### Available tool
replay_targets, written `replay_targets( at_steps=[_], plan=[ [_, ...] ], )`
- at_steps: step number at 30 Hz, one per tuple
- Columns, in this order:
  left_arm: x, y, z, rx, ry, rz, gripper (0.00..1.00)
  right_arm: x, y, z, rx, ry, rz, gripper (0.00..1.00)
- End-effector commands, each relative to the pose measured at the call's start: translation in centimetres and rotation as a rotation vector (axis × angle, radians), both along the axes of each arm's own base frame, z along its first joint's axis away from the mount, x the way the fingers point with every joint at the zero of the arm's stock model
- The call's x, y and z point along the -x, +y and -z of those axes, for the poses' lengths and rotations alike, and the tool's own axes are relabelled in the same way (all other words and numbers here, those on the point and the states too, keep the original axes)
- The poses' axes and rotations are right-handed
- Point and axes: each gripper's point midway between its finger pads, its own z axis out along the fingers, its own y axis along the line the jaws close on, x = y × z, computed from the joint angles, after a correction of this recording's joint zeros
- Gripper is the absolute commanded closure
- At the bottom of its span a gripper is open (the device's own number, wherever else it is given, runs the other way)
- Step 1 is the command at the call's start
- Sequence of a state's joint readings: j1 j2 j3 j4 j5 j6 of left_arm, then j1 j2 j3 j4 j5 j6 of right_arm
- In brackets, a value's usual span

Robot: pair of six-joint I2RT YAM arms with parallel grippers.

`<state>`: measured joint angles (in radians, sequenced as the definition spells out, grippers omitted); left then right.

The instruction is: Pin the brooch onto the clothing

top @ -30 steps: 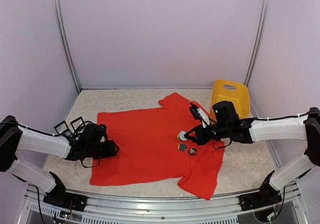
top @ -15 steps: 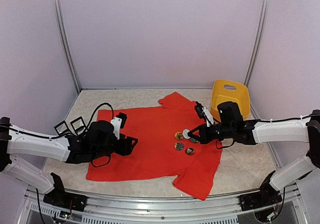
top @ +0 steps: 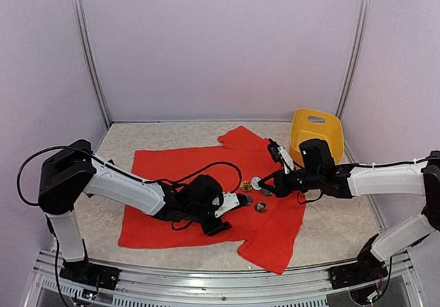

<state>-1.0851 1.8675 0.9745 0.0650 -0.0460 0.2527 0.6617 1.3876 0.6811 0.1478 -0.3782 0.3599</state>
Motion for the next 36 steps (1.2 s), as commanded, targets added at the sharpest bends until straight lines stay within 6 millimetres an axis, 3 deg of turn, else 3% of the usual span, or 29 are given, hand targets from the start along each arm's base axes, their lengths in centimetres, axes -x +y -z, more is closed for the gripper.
replay_targets(
  at_steps=[1,10,18,23,26,30,36],
  plan=[
    [-0.6,-0.9,1.5,-0.056,0.002,0.039,0.37,-0.1,0.3,-0.5,-0.022,-0.011,-0.019,1.0],
    [1.2,-0.6,2.7,-0.036,0.111,0.115,0.45,0.2,0.3,0.1,-0.005,-0.007,-0.041,1.0],
    [1.8,-0.6,3.2,0.02,0.203,0.141,1.0,1.2,0.6,0.4,-0.004,-0.01,-0.109,1.0],
    [2.0,-1.4,0.7,0.149,0.185,0.135,1.0,1.5,0.5,1.1,-0.005,-0.049,-0.127,1.0],
    [2.1,-2.0,-2.0,0.252,0.162,0.141,1.0,1.9,0.8,1.2,-0.03,-0.126,-0.161,1.0],
    [2.3,-2.2,-4.2,0.331,0.143,0.15,1.0,2.6,1.9,1.3,-0.027,-0.35,-0.205,1.0],
    [2.7,-1.7,-5.2,0.371,0.14,0.156,1.0,4.2,3.7,1.0,-0.012,-0.676,-0.292,1.0]
  ],
)
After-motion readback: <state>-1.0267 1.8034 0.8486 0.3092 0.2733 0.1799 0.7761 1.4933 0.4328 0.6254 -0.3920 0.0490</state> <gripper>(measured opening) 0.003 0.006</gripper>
